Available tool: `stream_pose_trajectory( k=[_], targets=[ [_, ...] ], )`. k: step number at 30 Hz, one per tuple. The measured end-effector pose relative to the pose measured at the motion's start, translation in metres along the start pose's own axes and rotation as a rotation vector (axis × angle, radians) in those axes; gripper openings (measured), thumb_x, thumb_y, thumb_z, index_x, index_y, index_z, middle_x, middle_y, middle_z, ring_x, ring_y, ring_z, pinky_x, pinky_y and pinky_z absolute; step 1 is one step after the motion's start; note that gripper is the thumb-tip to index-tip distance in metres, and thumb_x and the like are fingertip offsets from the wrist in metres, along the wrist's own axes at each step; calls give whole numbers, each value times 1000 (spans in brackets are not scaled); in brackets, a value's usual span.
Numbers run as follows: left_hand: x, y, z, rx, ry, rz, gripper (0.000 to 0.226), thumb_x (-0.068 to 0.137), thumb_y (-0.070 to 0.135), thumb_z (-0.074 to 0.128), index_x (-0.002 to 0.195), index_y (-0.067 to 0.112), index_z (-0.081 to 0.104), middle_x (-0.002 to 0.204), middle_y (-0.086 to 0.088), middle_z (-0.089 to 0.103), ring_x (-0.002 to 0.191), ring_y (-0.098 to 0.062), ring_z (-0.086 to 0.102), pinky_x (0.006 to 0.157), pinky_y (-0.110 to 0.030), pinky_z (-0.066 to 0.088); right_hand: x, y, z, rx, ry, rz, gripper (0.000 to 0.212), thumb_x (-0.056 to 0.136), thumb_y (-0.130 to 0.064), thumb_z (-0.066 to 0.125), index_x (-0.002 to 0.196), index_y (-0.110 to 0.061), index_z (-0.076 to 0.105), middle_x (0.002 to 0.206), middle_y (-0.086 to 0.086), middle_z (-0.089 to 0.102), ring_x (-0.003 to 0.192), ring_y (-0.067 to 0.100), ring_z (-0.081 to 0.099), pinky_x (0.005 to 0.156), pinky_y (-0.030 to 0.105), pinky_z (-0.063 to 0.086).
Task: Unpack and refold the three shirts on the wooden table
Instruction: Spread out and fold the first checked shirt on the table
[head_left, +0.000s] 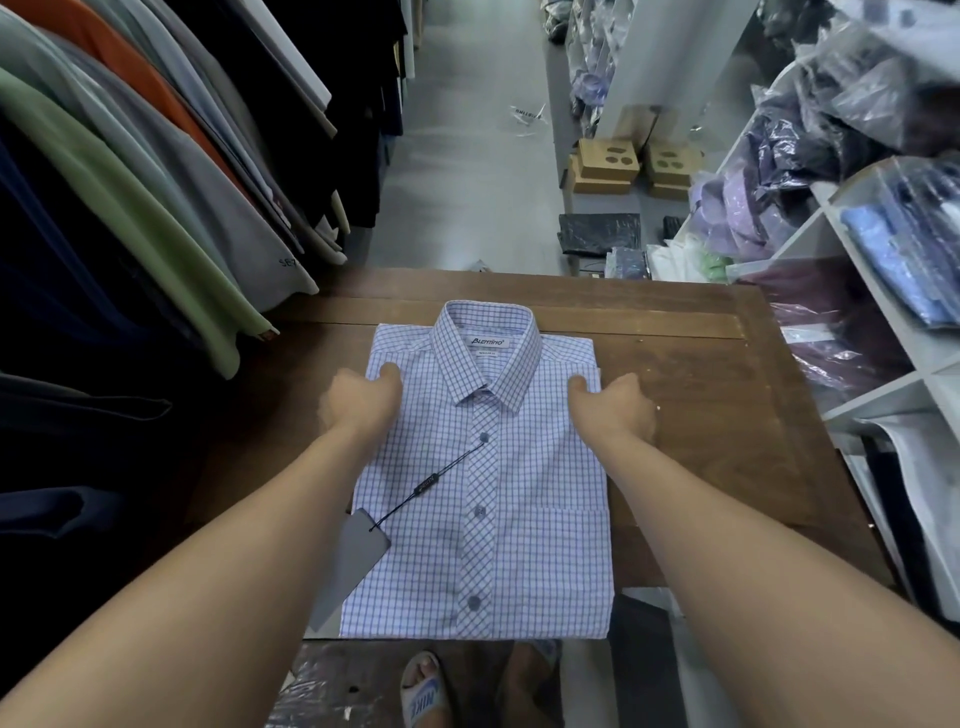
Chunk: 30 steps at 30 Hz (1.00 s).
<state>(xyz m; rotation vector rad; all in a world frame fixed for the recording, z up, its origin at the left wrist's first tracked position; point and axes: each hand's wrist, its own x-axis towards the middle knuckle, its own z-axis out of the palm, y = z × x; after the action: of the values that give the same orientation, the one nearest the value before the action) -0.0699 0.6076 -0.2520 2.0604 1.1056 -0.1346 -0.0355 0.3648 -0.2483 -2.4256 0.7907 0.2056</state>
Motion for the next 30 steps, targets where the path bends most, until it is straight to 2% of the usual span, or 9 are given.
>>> stream_pose_trajectory(
  k=[2, 4, 7, 12, 16, 19, 22, 25, 30],
  targets=[
    [1, -4, -3, 127, -72, -2, 52, 95, 57, 45, 104, 6, 54, 105, -9, 63, 91, -30, 60, 69, -34, 46, -2, 3, -4, -30, -110, 51, 52, 91, -53, 62, 112, -5, 60, 95, 6, 63, 86, 25, 63, 64, 29, 44],
    [3, -9, -2, 87, -161, 21, 54, 98, 47, 46, 117, -2, 56, 121, -13, 64, 102, -32, 61, 74, -38, 52, -3, 9, -4, 55, -204, 78, 42, 89, -47, 67, 99, -6, 63, 90, 3, 66, 75, 21, 63, 59, 29, 50],
    [-3, -13, -3, 39, -247, 110, 57, 107, 40, 37, 150, 3, 36, 151, -17, 46, 134, -38, 47, 107, -47, 43, -3, 20, -3, 374, -343, 65, 24, 94, -30, 67, 99, -7, 69, 98, 8, 73, 86, 26, 71, 79, 43, 61],
    [-18, -20, -9, 129, -297, 317, 41, 107, 49, 23, 129, 15, 33, 125, -17, 57, 112, -39, 56, 93, -50, 46, -19, 43, -14, 358, -399, -238, 17, 105, -29, 47, 118, -27, 57, 112, -8, 65, 106, 17, 62, 89, 36, 52],
    [-39, -6, -10, -29, -339, 433, 41, 109, 44, 26, 137, 16, 35, 140, -12, 51, 126, -34, 49, 105, -47, 39, -32, 58, -38, 422, -311, -279, 30, 107, -30, 42, 135, -25, 51, 113, -16, 57, 103, 7, 56, 86, 29, 44],
    [-61, 17, -4, -114, -373, 542, 49, 109, 43, 28, 149, 16, 32, 148, -7, 46, 135, -30, 44, 112, -44, 34, -37, 72, -68, 426, -191, -291, 33, 108, -30, 41, 140, -23, 45, 120, -12, 53, 111, 11, 51, 92, 31, 40],
    [-90, 41, 5, -181, -388, 643, 46, 108, 45, 30, 143, 16, 37, 138, -3, 52, 125, -24, 50, 105, -38, 39, -42, 87, -103, 454, -50, -282, 35, 108, -30, 39, 142, -21, 43, 125, -9, 52, 112, 11, 49, 92, 29, 36],
    [-128, 68, 14, -258, -402, 763, 36, 109, 40, 32, 132, 14, 42, 119, 5, 53, 108, -15, 50, 88, -27, 35, -48, 106, -141, 450, 86, -277, 37, 108, -33, 37, 144, -24, 40, 133, -11, 52, 119, 11, 49, 100, 32, 38],
    [-178, 114, 32, -280, -403, 913, 29, 108, 44, 31, 108, 16, 39, 92, 11, 52, 90, -17, 55, 76, -34, 36, -59, 138, -196, 491, 302, -246, 51, 107, -45, 34, 155, -30, 24, 156, -8, 39, 138, 14, 41, 113, 37, 35]
  ],
)
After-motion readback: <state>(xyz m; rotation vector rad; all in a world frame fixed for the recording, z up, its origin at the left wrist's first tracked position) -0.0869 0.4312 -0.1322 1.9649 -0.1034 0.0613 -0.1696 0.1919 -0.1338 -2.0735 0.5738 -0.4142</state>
